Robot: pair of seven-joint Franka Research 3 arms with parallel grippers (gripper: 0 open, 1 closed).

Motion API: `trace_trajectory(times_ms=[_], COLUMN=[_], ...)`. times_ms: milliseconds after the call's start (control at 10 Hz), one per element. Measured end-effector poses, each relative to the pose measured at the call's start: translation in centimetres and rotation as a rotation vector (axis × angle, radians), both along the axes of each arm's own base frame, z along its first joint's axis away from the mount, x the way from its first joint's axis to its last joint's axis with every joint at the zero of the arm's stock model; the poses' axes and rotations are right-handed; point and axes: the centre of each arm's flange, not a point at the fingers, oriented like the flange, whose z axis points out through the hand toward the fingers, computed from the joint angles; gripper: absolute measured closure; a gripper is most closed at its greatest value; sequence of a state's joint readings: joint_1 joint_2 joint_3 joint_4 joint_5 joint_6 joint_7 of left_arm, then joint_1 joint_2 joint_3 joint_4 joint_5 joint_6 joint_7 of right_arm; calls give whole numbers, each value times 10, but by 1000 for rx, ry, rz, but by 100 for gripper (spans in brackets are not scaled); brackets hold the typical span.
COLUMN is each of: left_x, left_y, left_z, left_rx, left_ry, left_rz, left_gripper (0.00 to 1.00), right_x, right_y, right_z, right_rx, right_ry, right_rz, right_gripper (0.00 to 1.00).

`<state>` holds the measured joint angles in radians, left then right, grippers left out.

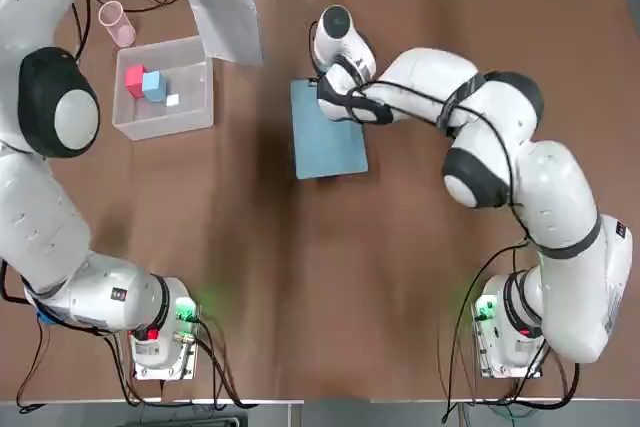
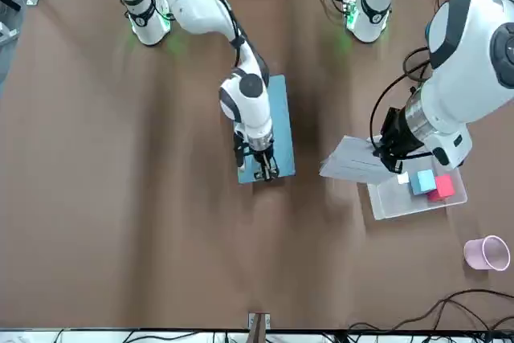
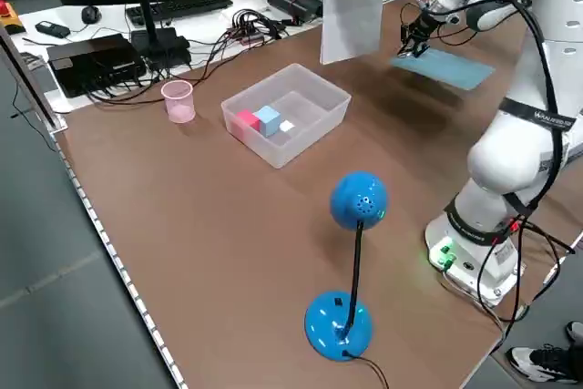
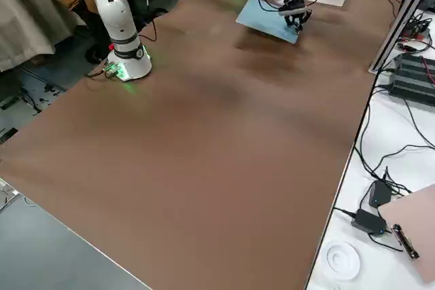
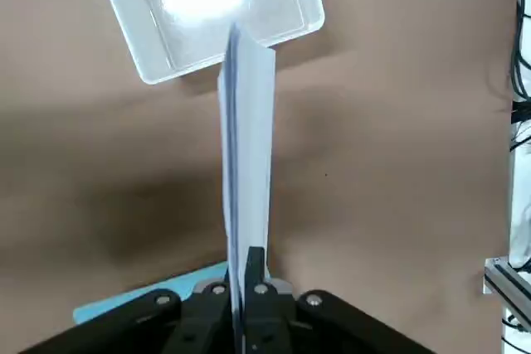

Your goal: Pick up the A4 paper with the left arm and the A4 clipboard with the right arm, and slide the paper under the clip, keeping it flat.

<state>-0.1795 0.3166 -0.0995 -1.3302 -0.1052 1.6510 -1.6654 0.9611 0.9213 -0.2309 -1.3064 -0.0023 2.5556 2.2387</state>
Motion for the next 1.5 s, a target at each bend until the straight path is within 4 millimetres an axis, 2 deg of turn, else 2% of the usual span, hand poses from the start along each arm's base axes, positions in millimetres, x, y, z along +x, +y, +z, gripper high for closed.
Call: trace_trajectory(times_ms=[300, 600, 800, 900, 1200, 1300, 1500], left_x=[0, -1, -1, -1, -2, -3, -6], left_y=[-1, -3, -3, -4, -7, -10, -18], left_z=[0, 0, 0, 0, 1, 1, 1], left_rx=[-1, -2, -2, -2, -3, -4, -7], left_ry=[0, 0, 0, 0, 0, -1, 0], left_rz=[-5, -9, -9, -9, -14, -20, -33], left_gripper=[99, 99, 99, 99, 99, 99, 99], right_x=[0, -1, -4, -4, 9, 16, 23], right_y=[29, 42, 47, 47, 39, 35, 30], right_z=[-18, -39, -43, -43, -35, -30, -24], right_rx=[29, 47, 1, -13, -8, 3, 37], right_ry=[-37, -74, -128, -143, -156, -157, -134], right_rz=[-17, 10, 68, 81, 60, 45, 4], right_gripper=[96, 96, 92, 86, 39, 30, 25])
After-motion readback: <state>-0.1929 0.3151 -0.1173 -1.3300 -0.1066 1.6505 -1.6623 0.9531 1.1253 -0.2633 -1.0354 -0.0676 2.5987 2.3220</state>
